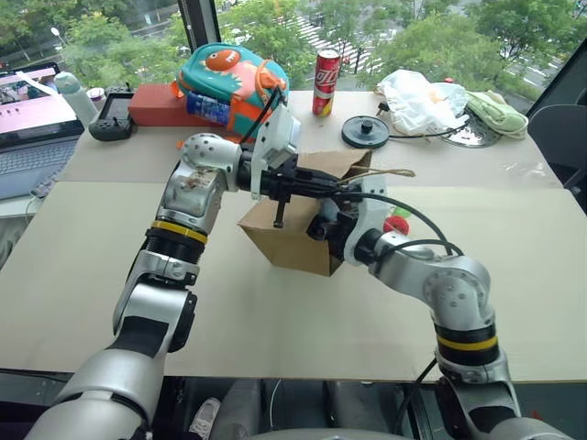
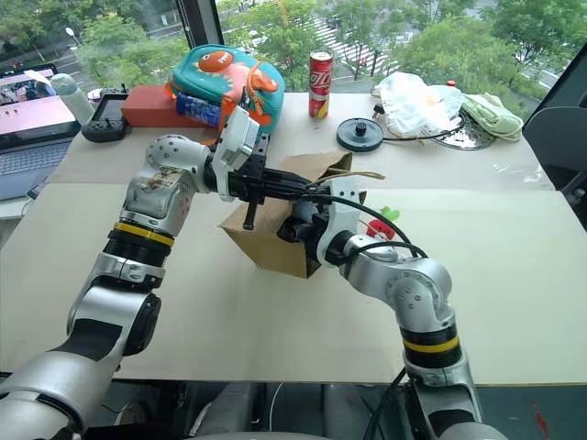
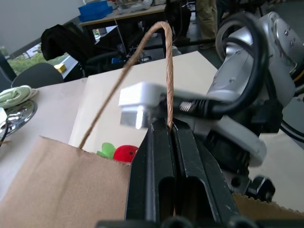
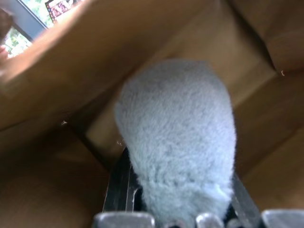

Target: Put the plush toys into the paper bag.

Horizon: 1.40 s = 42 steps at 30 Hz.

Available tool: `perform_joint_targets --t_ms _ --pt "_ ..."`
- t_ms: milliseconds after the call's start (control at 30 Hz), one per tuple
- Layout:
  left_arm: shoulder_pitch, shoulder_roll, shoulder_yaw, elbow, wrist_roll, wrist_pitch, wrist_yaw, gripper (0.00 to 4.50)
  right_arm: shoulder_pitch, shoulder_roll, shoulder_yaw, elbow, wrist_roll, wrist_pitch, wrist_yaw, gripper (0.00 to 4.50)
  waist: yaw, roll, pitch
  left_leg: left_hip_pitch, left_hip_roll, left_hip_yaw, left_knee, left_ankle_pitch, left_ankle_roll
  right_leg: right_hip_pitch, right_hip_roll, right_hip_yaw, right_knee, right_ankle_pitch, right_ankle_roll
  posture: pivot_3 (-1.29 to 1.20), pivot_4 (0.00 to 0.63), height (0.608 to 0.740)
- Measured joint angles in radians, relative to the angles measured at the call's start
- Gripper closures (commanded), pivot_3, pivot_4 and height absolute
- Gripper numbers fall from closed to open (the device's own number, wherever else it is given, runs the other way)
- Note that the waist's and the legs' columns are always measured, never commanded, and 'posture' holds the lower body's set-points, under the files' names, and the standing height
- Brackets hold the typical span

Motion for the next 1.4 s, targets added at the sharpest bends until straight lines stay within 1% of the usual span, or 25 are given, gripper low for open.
perform_joint_targets --t_ms 100,233,267,300,333,467,500,633,867,1033,1200,1300,1400 --pt "0.0 0.011 0.013 -0.005 0.0 0.0 -0.007 4.5 -0.017 0.055 0.002 0.029 -0.038 -0.004 0.02 3.65 0.0 0.0 0.0 0.0 0.0 0.0 0.0 0.0 0.0 0.0 0.0 0.0 0.0 0.0 0.0 0.0 0.15 0.74" --pt "0.013 0.013 0.019 -0.005 0.001 0.0 -0.008 4.5 -0.019 0.084 0.001 0.043 -0.076 -0.003 0.039 2.44 0.006 0.0 0.0 -0.001 -0.001 0.0 0.0 0.0 0.0 0.0 -0.001 0.0 0.0 0.0 0.0 0.0 0.15 0.74" --pt "0.014 0.013 0.02 -0.005 0.001 0.0 -0.009 4.5 -0.019 0.085 0.001 0.043 -0.081 -0.002 0.042 2.01 0.007 0.0 0.0 -0.001 -0.001 0.0 0.0 0.0 0.0 0.0 -0.001 0.0 0.0 0.0 0.0 0.0 0.15 0.74" --pt "0.014 0.013 0.02 -0.005 0.002 0.0 -0.009 4.5 -0.019 0.085 0.0 0.042 -0.084 -0.001 0.048 1.85 0.007 0.0 0.0 -0.001 -0.001 0.0 0.0 0.0 0.0 0.0 -0.001 0.0 0.0 0.0 0.0 0.0 0.15 0.74" --pt "0.014 0.013 0.02 -0.005 0.002 0.0 -0.009 4.5 -0.019 0.085 -0.003 0.042 -0.086 0.003 0.055 1.41 0.007 0.0 0.0 -0.001 -0.001 0.0 0.0 0.0 0.0 0.0 -0.001 0.0 0.0 0.0 0.0 0.0 0.15 0.74" --pt "0.014 0.012 0.019 -0.005 0.002 0.0 -0.009 4.5 -0.018 0.079 -0.016 0.031 -0.09 0.034 0.059 0.15 0.005 0.0 0.0 0.0 -0.001 0.0 0.0 0.0 0.0 0.0 -0.001 0.0 0.0 0.0 0.0 0.0 0.15 0.74" --pt "0.014 0.011 0.017 -0.007 0.002 0.0 -0.009 4.5 -0.017 0.077 -0.02 0.023 -0.094 0.043 0.059 0.07 0.005 0.0 0.0 0.0 -0.001 0.0 0.0 0.0 0.0 0.0 -0.001 0.0 0.0 0.0 0.0 0.0 0.15 0.74" --pt "0.014 0.002 0.009 -0.012 0.002 0.0 -0.01 4.5 0.004 0.045 -0.05 -0.033 -0.087 0.097 0.063 0.07 0.005 0.0 0.0 -0.001 -0.001 0.0 0.0 0.0 0.0 0.0 -0.001 0.0 0.0 0.0 0.0 0.0 0.15 0.74" --pt "0.014 -0.002 0.003 -0.033 0.002 0.001 0.002 4.5 0.061 -0.026 -0.114 -0.16 -0.003 0.194 0.078 0.07 0.005 0.0 0.0 0.0 -0.001 0.0 0.0 0.0 0.0 0.0 -0.001 0.0 0.0 0.0 0.0 0.0 0.15 0.74" --pt "0.027 0.004 -0.003 -0.034 0.004 0.004 0.008 4.5 0.153 -0.159 -0.235 -0.301 0.141 0.223 0.108 0.07 0.007 0.0 0.0 -0.001 -0.001 0.0 0.0 0.0 0.0 0.001 -0.002 0.0 -0.001 0.0 0.0 0.0 0.15 0.74" --pt "0.03 0.01 -0.004 -0.037 0.004 0.005 0.009 4.5 0.221 -0.259 -0.348 -0.38 0.256 0.176 0.127 0.07 0.007 0.0 0.0 0.0 -0.001 0.0 0.0 0.0 0.0 0.002 -0.001 0.0 -0.001 0.0 0.0 0.0 0.15 0.74" --pt "0.032 0.011 -0.007 -0.04 0.003 0.007 0.011 4.5 0.293 -0.342 -0.395 -0.363 0.244 0.163 0.124 0.07 0.007 0.0 0.0 0.0 -0.001 0.0 0.0 0.0 0.0 0.002 -0.001 0.0 -0.002 0.0 0.0 0.0 0.15 0.74" --pt "0.034 0.012 -0.008 -0.041 0.003 0.007 0.013 4.5 0.315 -0.356 -0.408 -0.293 0.204 0.157 0.085 0.07 0.005 0.0 0.0 0.0 -0.001 0.001 0.001 0.0 0.0 0.002 -0.001 0.001 -0.001 0.0 0.0 0.0 0.15 0.74"
